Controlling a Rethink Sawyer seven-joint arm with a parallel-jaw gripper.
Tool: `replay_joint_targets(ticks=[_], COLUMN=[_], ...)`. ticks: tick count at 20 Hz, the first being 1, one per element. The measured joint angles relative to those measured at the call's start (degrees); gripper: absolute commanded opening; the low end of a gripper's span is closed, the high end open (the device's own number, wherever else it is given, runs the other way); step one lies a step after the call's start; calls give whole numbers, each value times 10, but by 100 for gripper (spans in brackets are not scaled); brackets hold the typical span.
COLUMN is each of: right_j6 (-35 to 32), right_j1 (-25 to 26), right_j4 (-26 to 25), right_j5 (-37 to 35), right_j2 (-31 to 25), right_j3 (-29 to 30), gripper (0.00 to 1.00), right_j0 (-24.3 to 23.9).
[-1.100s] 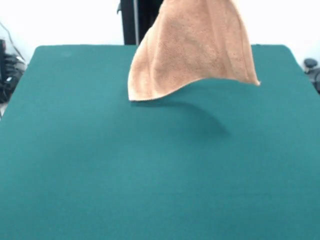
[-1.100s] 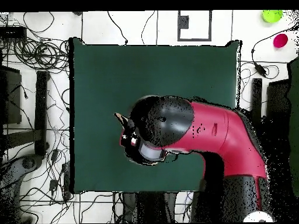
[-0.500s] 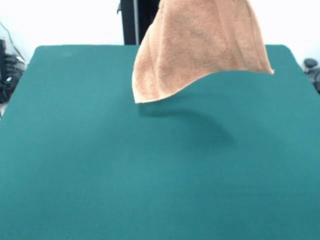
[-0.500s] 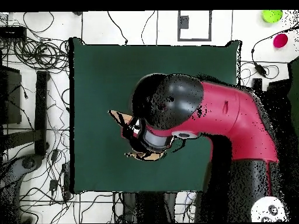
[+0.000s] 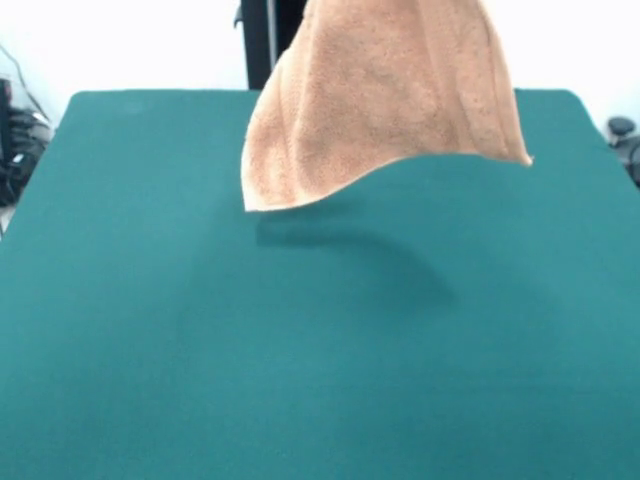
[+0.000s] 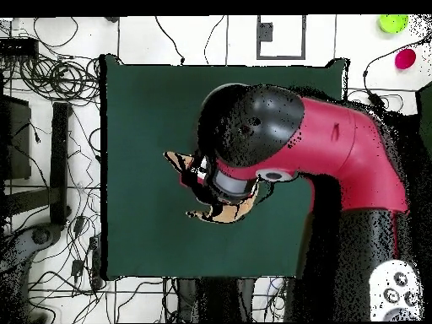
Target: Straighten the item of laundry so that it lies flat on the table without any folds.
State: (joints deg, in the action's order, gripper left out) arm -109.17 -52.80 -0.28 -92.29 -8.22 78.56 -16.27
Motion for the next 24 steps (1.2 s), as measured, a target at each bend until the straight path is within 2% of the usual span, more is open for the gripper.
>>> replay_joint_targets(ticks=[6, 14, 24], right_j6=[0, 0, 0], right_j1=[36, 109, 176], right_j4=[0, -4, -15], right_j5=[-20, -51, -96], right_j2=[0, 0, 0], right_j3=[-44, -141, -241], gripper=[0, 0, 0], right_j0=[0, 0, 0])
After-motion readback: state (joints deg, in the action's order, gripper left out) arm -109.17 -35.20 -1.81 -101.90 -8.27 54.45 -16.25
